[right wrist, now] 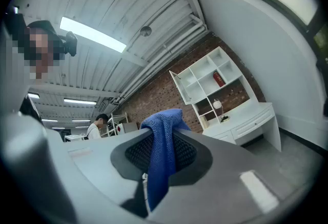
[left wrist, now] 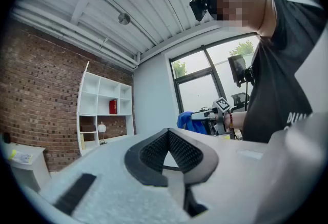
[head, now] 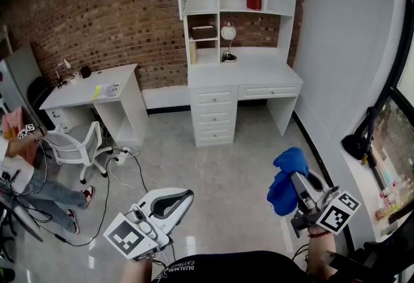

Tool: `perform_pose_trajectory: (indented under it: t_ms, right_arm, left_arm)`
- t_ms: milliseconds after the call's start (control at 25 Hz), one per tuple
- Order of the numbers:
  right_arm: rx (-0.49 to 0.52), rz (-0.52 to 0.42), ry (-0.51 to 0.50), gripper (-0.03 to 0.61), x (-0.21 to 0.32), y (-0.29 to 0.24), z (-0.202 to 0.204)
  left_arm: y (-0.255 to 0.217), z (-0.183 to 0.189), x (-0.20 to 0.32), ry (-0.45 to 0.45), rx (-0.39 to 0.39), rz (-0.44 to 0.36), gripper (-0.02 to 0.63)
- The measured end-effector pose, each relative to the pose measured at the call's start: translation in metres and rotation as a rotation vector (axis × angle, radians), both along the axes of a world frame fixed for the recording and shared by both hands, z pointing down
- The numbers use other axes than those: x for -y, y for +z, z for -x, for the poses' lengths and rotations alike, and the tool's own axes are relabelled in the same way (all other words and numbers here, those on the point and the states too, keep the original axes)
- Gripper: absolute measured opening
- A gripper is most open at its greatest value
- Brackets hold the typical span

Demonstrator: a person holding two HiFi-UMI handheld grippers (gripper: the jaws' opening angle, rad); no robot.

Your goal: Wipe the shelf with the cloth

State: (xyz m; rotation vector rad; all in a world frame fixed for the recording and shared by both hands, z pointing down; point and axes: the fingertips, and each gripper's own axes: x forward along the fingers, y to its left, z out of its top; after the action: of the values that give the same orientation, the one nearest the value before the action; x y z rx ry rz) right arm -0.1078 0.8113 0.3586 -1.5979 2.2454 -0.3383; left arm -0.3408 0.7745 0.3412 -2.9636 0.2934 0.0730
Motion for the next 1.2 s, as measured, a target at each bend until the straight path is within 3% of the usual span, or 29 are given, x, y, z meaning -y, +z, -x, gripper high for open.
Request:
perform_pose_trajectory:
  t_ms: [120,360,560,640,800,960,1200]
  right_arm:
    - [0.012,0.0,-0.006,0.058,-0.002,0.003,-0.001]
    - [0.0,-0.003,-0.02,0.058,-0.001,0.006,-0.005]
    - [0.02,-0.017,-0.047,0.061,0.01,0.011,-0.008]
    - [0.036,-0.02,-0.051,0.061,0.021,0.013,-0.017]
    - [0.043,-0.016,-0.062,0.06,0.059,0.019,-0.048]
    - [0.038,-0.022,-0.094,0.061,0.113,0.018,-0.091]
    - [-0.003,-0.014,-0.172,0.061,0.2,0.018,-0.156]
  left_arm:
    - [0.014,0.002,-0.001,-0.007,0.034,0.017,-0.002]
    - [0.014,-0.006,-0.002,-0.009,0.021,0.01,-0.002]
    - [-0.005,-0.022,0.003,0.046,-0.144,0.053,0.0]
    - [-0.006,-0.034,0.011,0.077,-0.144,0.051,0.0]
    - [-0.003,-0.069,0.043,0.069,-0.092,-0.013,-0.002]
    - [-0.001,-0.113,0.089,0.041,-0.081,-0.02,-0.001]
    - [-0.008,-0.176,0.167,-0.009,-0.142,0.026,-0.002]
